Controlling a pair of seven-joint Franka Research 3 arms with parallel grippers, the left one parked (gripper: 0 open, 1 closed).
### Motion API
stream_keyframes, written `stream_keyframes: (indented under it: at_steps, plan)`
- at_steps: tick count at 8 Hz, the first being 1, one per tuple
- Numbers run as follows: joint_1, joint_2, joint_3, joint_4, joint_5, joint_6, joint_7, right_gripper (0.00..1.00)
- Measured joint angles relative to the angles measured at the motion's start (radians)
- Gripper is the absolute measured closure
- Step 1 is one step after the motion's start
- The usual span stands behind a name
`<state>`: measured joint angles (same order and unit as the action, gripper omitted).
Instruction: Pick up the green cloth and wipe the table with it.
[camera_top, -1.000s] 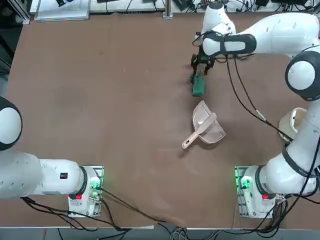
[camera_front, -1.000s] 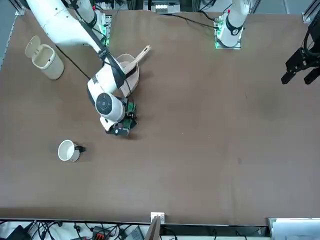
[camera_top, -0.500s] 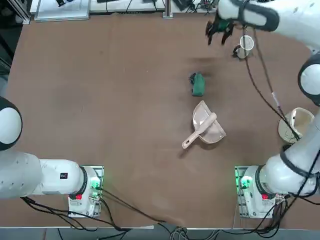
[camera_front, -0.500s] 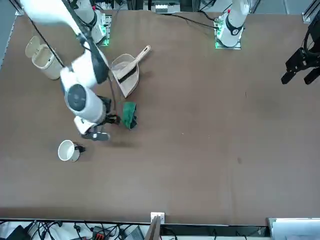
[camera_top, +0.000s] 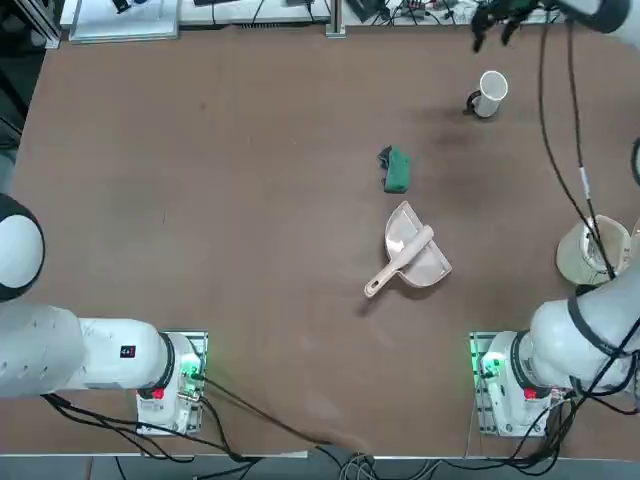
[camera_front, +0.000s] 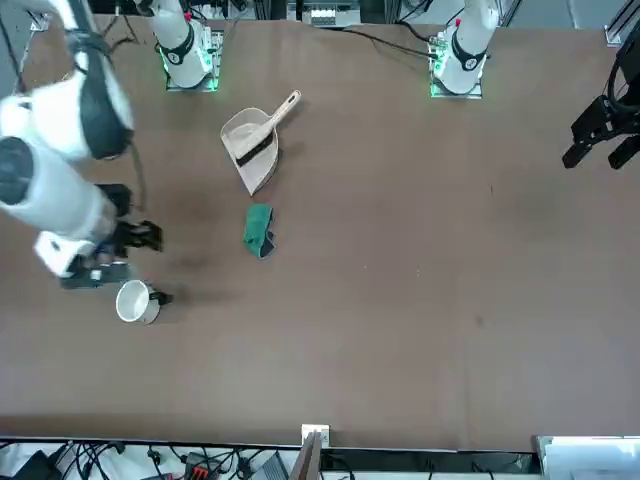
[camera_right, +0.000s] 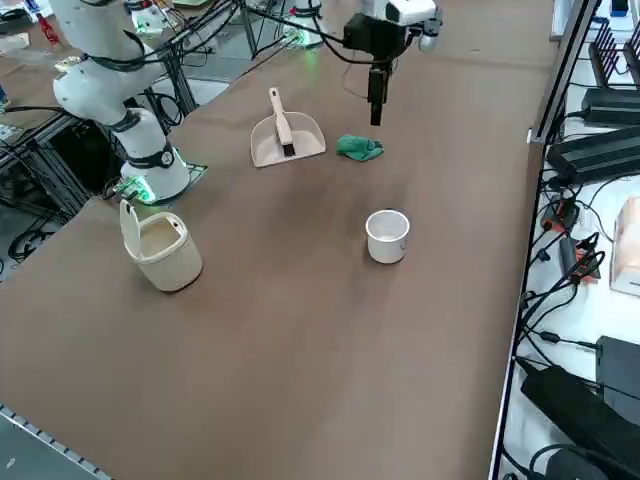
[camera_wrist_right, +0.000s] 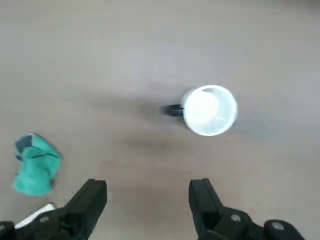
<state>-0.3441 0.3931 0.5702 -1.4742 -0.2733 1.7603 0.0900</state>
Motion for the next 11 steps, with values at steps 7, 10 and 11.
stream_keyframes:
  at_steps: [7,10,11]
  plan:
    - [0.281,-0.203,-0.487,-0.037,0.214,-0.092,-0.107,0.00]
    - [0.419,-0.335,-0.656,-0.147,0.258,-0.103,-0.110,0.00]
    - [0.427,-0.371,-0.662,-0.166,0.259,-0.119,-0.111,0.00]
